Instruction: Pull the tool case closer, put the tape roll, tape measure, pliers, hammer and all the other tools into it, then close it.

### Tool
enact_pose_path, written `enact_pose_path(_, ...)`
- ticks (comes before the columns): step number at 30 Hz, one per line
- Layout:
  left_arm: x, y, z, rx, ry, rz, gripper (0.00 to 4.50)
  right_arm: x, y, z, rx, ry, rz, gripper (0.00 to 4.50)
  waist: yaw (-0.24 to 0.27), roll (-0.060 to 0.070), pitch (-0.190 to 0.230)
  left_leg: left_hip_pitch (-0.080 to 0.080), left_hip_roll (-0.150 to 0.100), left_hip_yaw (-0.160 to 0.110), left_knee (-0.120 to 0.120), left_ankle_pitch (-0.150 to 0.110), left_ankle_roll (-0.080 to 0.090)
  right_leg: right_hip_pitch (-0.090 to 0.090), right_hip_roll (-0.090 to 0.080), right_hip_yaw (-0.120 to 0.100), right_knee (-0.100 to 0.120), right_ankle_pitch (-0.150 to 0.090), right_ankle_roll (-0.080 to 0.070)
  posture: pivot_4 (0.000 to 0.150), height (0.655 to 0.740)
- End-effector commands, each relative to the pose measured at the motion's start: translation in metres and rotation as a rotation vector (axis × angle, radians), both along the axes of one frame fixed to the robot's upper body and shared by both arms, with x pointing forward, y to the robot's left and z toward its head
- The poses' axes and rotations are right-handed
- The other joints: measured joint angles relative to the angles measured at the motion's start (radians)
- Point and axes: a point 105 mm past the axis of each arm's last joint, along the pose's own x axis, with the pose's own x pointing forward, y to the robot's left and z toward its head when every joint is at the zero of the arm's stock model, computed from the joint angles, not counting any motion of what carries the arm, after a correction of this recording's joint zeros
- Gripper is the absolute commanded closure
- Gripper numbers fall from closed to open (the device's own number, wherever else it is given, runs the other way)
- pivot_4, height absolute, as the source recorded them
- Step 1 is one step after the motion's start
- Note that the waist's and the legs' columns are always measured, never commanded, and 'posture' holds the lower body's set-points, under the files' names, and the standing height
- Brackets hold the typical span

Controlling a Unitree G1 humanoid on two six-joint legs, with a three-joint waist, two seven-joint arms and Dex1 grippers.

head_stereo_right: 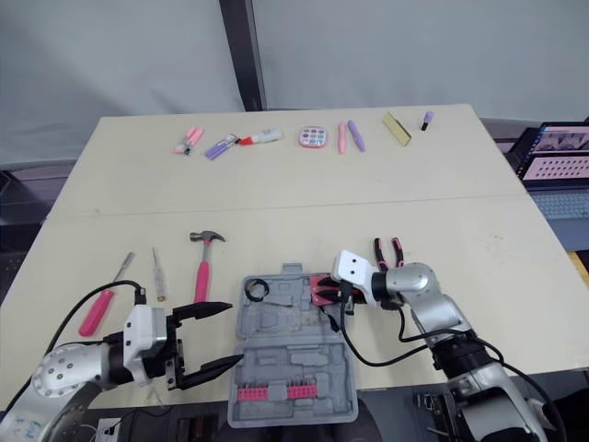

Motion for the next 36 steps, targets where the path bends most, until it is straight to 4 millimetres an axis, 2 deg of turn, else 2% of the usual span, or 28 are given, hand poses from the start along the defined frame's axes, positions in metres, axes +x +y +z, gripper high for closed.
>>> enact_pose_path(1, -0.001, 0.001, 0.007, -0.008, -0.03, -0.003, 0.0, -0.006, -0.019, -0.04, -0.079, 0.152, -0.108, 3.45, 0.001, 0.0, 0.0, 0.001, 0.0, 0.0, 0.0, 0.0, 0.0, 0.002, 0.0, 0.0, -0.001, 0.0, 0.0, 0.15, 0.74)
enact_pose_path(5, -0.002, 0.001, 0.007, -0.007, -0.03, -0.002, 0.0, -0.007, -0.021, -0.045, -0.061, 0.185, -0.13, 3.45, 0.002, 0.0, 0.0, 0.011, 0.0, 0.0, -0.004, 0.0, 0.0, 0.012, 0.0, 0.0, -0.005, 0.0, 0.0, 0.15, 0.74)
enact_pose_path(13, -0.002, 0.0, 0.008, -0.007, -0.032, -0.004, 0.0, -0.008, -0.023, -0.047, -0.031, 0.182, -0.148, 3.45, 0.003, 0.0, 0.0, 0.011, 0.0, 0.0, -0.004, -0.001, 0.0, 0.012, 0.0, 0.0, -0.005, 0.0, 0.0, 0.15, 0.74)
enact_pose_path(19, -0.001, 0.001, 0.008, -0.009, -0.033, -0.006, 0.0, -0.008, -0.022, -0.041, 0.004, 0.132, -0.136, 3.45, 0.006, 0.0, 0.0, 0.011, 0.0, 0.0, -0.004, -0.001, 0.0, 0.012, 0.0, 0.0, -0.005, 0.0, 0.0, 0.15, 0.74)
enact_pose_path(21, 0.0, 0.002, 0.007, -0.01, -0.031, 0.0, 0.0, -0.003, -0.021, -0.031, 0.029, 0.092, -0.146, 3.45, 0.006, 0.0, 0.0, 0.011, 0.0, 0.0, -0.004, -0.001, 0.0, 0.012, 0.0, 0.0, -0.006, 0.0, 0.0, 0.15, 0.74)
enact_pose_path(25, 0.002, 0.004, 0.007, -0.028, -0.016, 0.02, 0.0, -0.002, -0.019, 0.01, 0.091, 0.008, -0.118, 3.45, 0.015, 0.004, 0.003, 0.01, 0.0, 0.0, -0.004, -0.001, 0.0, 0.011, 0.0, 0.001, -0.007, 0.0, 0.0, 0.15, 0.74)
enact_pose_path(27, 0.003, 0.007, 0.007, -0.047, -0.011, 0.055, 0.0, -0.012, -0.02, 0.033, 0.111, -0.011, -0.092, 3.45, 0.024, 0.006, 0.005, 0.006, 0.0, 0.0, -0.004, -0.001, 0.0, 0.009, 0.0, 0.001, -0.008, 0.0, 0.0, 0.15, 0.74)
enact_pose_path(31, 0.001, 0.015, 0.006, -0.046, 0.011, 0.086, 0.0, -0.037, -0.025, 0.053, 0.101, -0.015, -0.052, 3.45, 0.027, 0.008, 0.006, -0.005, 0.0, 0.0, -0.001, -0.001, 0.0, 0.002, 0.001, 0.0, -0.012, 0.0, 0.0, 0.15, 0.74)
enact_pose_path(33, -0.002, 0.02, 0.005, -0.042, 0.02, 0.104, 0.0, -0.05, -0.03, 0.056, 0.087, 0.002, -0.057, 3.45, 0.027, 0.007, 0.006, -0.004, 0.0, 0.0, -0.001, -0.001, 0.0, 0.002, 0.001, 0.0, -0.013, 0.0, 0.0, 0.15, 0.74)
enact_pose_path(35, -0.009, 0.029, 0.004, -0.03, 0.033, 0.128, 0.0, -0.073, -0.042, 0.052, 0.054, 0.045, -0.073, 3.45, 0.029, 0.007, 0.006, -0.005, 0.0, 0.0, -0.001, -0.001, 0.0, 0.003, 0.001, 0.0, -0.014, 0.0, 0.0, 0.15, 0.74)
enact_pose_path(36, -0.014, 0.034, 0.003, -0.02, 0.04, 0.138, 0.0, -0.085, -0.047, 0.049, 0.048, 0.075, -0.087, 3.22, 0.031, 0.007, 0.007, -0.004, 0.001, -0.001, -0.001, -0.001, 0.0, 0.003, 0.001, 0.0, -0.014, 0.0, 0.0, 0.15, 0.74)
